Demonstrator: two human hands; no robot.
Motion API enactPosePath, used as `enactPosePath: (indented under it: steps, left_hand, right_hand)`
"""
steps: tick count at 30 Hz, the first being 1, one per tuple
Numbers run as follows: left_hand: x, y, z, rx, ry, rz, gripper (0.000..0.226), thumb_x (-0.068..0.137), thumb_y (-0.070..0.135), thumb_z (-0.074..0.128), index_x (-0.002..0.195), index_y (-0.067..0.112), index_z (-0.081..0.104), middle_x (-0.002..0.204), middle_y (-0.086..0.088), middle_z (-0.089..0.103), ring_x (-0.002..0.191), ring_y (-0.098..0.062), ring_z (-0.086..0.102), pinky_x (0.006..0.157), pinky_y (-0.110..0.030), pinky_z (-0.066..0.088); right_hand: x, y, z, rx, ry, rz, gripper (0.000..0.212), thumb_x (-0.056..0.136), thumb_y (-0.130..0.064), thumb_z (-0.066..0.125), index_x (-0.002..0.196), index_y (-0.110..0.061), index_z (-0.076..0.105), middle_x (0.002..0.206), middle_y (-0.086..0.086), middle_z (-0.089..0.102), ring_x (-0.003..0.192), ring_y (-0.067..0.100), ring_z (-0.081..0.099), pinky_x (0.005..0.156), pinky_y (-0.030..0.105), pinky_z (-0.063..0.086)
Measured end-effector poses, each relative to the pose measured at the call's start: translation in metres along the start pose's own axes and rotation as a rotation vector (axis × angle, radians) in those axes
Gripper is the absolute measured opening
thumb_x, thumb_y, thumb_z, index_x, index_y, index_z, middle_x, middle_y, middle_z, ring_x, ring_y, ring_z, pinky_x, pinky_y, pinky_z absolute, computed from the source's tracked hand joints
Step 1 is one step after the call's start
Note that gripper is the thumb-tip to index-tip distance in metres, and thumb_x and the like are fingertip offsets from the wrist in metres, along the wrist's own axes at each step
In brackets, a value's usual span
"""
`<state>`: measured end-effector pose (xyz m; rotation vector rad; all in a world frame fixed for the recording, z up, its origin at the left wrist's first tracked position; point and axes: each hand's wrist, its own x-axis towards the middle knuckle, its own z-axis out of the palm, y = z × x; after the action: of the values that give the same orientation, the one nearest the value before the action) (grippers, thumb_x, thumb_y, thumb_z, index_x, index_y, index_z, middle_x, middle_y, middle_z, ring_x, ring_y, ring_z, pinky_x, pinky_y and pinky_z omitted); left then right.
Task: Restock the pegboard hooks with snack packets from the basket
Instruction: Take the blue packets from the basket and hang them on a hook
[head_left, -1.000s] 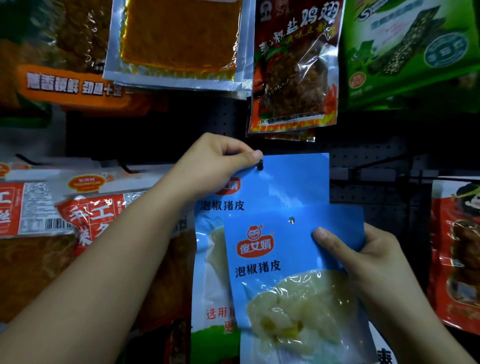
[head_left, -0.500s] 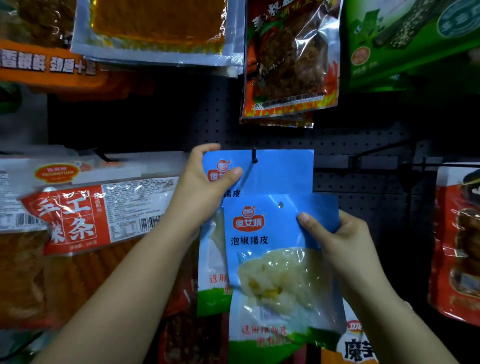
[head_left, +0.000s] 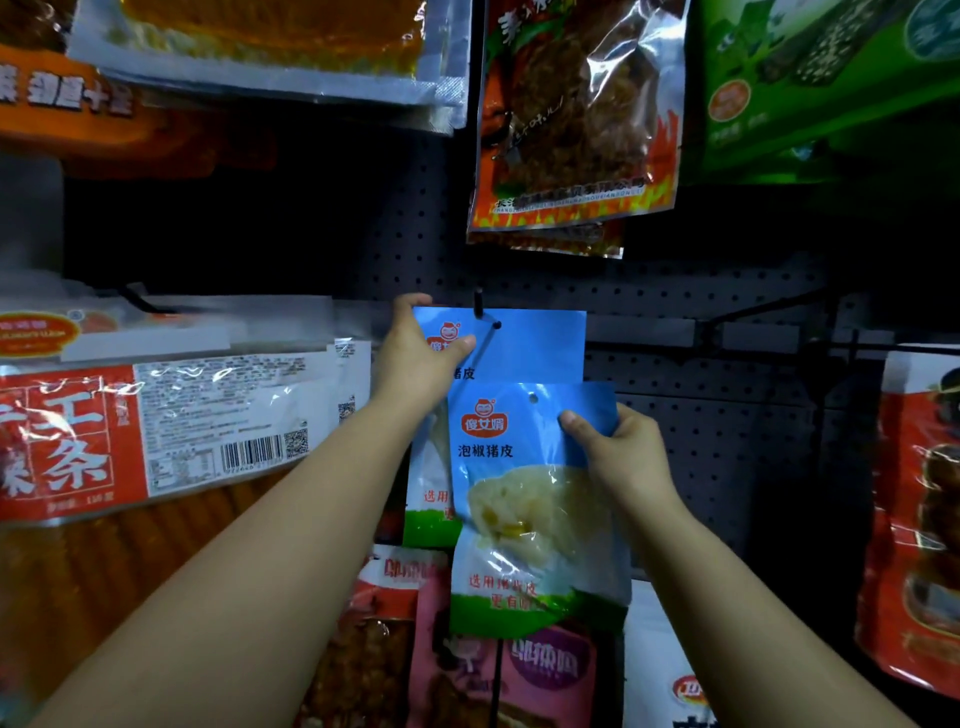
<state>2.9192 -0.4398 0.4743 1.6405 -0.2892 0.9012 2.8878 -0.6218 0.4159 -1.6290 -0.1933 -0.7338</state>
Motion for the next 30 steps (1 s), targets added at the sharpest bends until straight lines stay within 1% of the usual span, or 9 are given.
enactPosePath:
  steps: [6,10,12,16,20,22,25,27,30]
  left_hand:
    - [0.007,-0.006,0.01,0.058,0.03,-0.02,0.051,0.083,0.019,0.07,0.123,0.015,0.039,0.107,-0.005,0.062,0.089,-0.02,0.062,0.074,-0.032,0.052]
    - [-0.009,-0.007,0.006,0.079,-0.036,0.029,0.072,0.087,0.012,0.065,0.144,0.009,0.023,0.138,-0.012,0.046,0.118,-0.023,0.053,0.097,-0.034,0.046]
    - [-0.026,-0.01,-0.001,0.145,-0.077,0.05,0.08,0.089,0.016,0.063,0.149,0.011,0.011,0.152,-0.012,0.027,0.136,-0.022,0.034,0.109,-0.029,0.027]
    - [-0.065,-0.013,-0.012,0.136,-0.178,0.098,0.073,0.09,0.029,0.06,0.148,0.024,0.015,0.155,0.004,0.021,0.13,-0.003,0.026,0.101,-0.024,0.022]
    - [-0.091,-0.002,-0.018,-0.023,-0.32,0.033,0.08,0.083,0.043,0.063,0.147,0.033,0.017,0.153,0.008,0.028,0.136,-0.01,0.032,0.11,-0.037,0.031]
    - [-0.099,0.006,-0.024,-0.154,-0.331,-0.028,0.074,0.074,0.051,0.065,0.138,0.04,0.031,0.142,0.007,0.045,0.126,-0.013,0.05,0.102,-0.043,0.045]
    - [-0.106,0.016,-0.039,-0.317,-0.257,-0.062,0.033,0.074,0.038,0.073,0.104,0.042,0.061,0.117,0.001,0.066,0.097,-0.014,0.069,0.082,-0.041,0.058]
    - [-0.109,0.023,-0.05,-0.352,-0.187,-0.022,0.015,0.072,0.032,0.075,0.082,0.039,0.066,0.096,0.0,0.074,0.085,-0.017,0.072,0.07,-0.038,0.06]
    - [-0.118,0.039,-0.066,-0.374,-0.107,0.11,0.014,0.064,0.039,0.073,0.075,0.037,0.064,0.083,0.004,0.074,0.074,-0.015,0.073,0.055,-0.028,0.057]
  right_hand:
    - [0.009,0.007,0.005,-0.054,0.01,-0.026,0.009,0.09,-0.016,0.065,0.085,-0.022,0.06,0.07,-0.012,0.061,0.062,-0.001,0.057,0.043,0.011,0.044]
    - [-0.002,0.013,0.0,-0.068,0.087,-0.056,0.01,0.085,-0.014,0.069,0.095,-0.016,0.068,0.084,0.001,0.071,0.072,0.011,0.066,0.06,0.025,0.05]
    - [-0.011,0.015,-0.007,-0.045,0.131,-0.074,0.016,0.083,-0.014,0.071,0.1,-0.015,0.07,0.093,0.004,0.074,0.08,0.016,0.07,0.069,0.031,0.056]
    - [-0.032,0.009,-0.024,-0.037,0.178,-0.156,0.014,0.081,-0.015,0.074,0.085,-0.027,0.07,0.113,0.01,0.069,0.104,0.025,0.066,0.089,0.042,0.054]
    - [-0.057,-0.008,-0.032,0.13,0.09,-0.128,0.011,0.078,-0.016,0.076,0.073,-0.024,0.071,0.086,0.003,0.077,0.079,0.016,0.073,0.065,0.029,0.058]
    - [-0.069,-0.019,-0.031,0.206,0.007,-0.119,0.008,0.078,-0.015,0.075,0.075,-0.021,0.073,0.079,-0.005,0.077,0.071,0.01,0.073,0.055,0.018,0.054]
    - [-0.084,-0.037,-0.024,0.292,-0.076,-0.106,0.002,0.078,-0.018,0.074,0.08,-0.017,0.074,0.083,-0.003,0.077,0.075,0.014,0.074,0.058,0.021,0.055]
    - [-0.091,-0.05,-0.02,0.351,-0.102,-0.122,0.007,0.074,-0.026,0.073,0.078,-0.022,0.076,0.083,-0.003,0.077,0.075,0.013,0.074,0.058,0.021,0.055]
    - [-0.097,-0.069,-0.017,0.331,-0.096,-0.224,0.002,0.075,-0.028,0.073,0.076,-0.026,0.073,0.079,-0.006,0.076,0.072,0.007,0.072,0.056,0.017,0.052]
